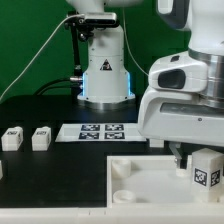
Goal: Assemble one leg
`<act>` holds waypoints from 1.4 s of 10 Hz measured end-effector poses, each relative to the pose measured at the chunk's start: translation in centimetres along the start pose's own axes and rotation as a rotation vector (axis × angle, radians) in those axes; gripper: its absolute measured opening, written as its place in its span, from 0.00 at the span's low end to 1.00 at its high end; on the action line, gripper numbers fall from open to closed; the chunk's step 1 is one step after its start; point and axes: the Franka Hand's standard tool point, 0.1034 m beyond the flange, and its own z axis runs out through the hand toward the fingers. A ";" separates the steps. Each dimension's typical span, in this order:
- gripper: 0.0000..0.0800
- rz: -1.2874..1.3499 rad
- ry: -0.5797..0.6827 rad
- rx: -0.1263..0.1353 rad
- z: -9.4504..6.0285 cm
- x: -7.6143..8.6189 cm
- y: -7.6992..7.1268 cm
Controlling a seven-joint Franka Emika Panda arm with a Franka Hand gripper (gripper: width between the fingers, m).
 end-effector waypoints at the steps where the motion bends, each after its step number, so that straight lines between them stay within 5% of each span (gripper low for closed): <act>1: 0.81 -0.120 0.001 -0.007 0.0 0.0 0.1; 5: 0.81 -0.576 -0.021 -0.007 0.2 -0.2 0.9; 7: 0.81 -0.598 -0.021 -0.006 0.2 -0.2 0.9; 9: 0.45 -0.597 -0.021 -0.006 0.2 -0.2 1.0; 11: 0.36 -0.580 -0.022 -0.005 0.2 -0.2 0.9; 14: 0.36 -0.429 -0.020 0.001 0.2 -0.2 0.8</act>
Offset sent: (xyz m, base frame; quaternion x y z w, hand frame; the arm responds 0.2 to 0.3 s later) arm -0.0011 -0.0023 -0.0006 0.0037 -0.0417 -0.2148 0.9758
